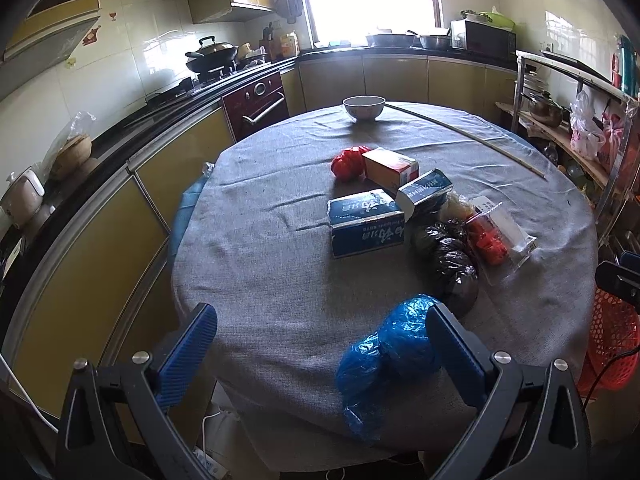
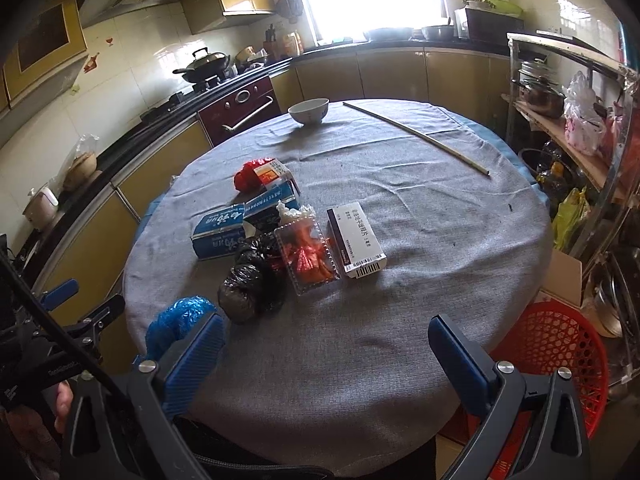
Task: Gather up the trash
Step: 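Reach the left tool toward the blue bag while the right tool reaches the clear tray, then grasp the blue plastic bag with the left tool while the right tool grasps the clear plastic tray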
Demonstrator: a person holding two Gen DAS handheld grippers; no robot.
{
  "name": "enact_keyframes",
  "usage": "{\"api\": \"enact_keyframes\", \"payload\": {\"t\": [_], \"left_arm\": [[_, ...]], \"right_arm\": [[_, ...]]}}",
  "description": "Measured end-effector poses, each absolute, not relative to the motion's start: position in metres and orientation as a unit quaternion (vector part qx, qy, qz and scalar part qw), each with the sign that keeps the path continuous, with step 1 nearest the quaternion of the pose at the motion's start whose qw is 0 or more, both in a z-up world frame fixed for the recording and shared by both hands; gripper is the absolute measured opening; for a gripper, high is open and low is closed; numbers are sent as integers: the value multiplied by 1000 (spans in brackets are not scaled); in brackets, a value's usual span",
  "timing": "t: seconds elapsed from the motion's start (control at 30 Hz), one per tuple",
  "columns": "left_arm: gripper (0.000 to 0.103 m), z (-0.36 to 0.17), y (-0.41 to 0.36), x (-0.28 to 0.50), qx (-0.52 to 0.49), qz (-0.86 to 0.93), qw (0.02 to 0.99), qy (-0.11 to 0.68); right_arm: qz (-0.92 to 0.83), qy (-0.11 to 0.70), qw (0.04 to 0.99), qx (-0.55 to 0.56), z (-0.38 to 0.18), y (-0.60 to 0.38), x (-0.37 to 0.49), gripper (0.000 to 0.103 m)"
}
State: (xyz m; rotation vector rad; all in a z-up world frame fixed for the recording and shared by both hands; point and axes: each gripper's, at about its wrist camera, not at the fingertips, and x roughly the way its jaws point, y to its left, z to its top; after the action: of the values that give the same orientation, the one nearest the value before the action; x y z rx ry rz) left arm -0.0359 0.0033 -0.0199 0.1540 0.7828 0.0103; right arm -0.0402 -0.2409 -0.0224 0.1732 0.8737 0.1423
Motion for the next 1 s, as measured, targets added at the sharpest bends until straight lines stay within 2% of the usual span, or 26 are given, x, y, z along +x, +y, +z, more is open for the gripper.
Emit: {"api": "enact_keyframes", "payload": {"t": [0.47,0.5,0.57,0.63,0.8,1.0], "left_arm": [[103,-47,2,-26,43,-87,903,418],[103,-49,0,-25,39,-99,901,420],[103,-51,-3,-24,31,-124,897,422],[103,-53,-7,-23,29,-141,895,422],[103,-62,-19,-17,41,-162,888,429],[103,-71,-16,-6,25,-173,879,444]], "right_arm": [[116,441,886,83,-45,-233,8,102],[124,441,885,87,-47,-233,13,99],[135,444,881,92,-52,-230,23,84],[144,453,875,98,-57,-227,32,78],[141,459,872,97,-69,-224,52,73],[131,473,867,80,-82,-217,71,73]]}}
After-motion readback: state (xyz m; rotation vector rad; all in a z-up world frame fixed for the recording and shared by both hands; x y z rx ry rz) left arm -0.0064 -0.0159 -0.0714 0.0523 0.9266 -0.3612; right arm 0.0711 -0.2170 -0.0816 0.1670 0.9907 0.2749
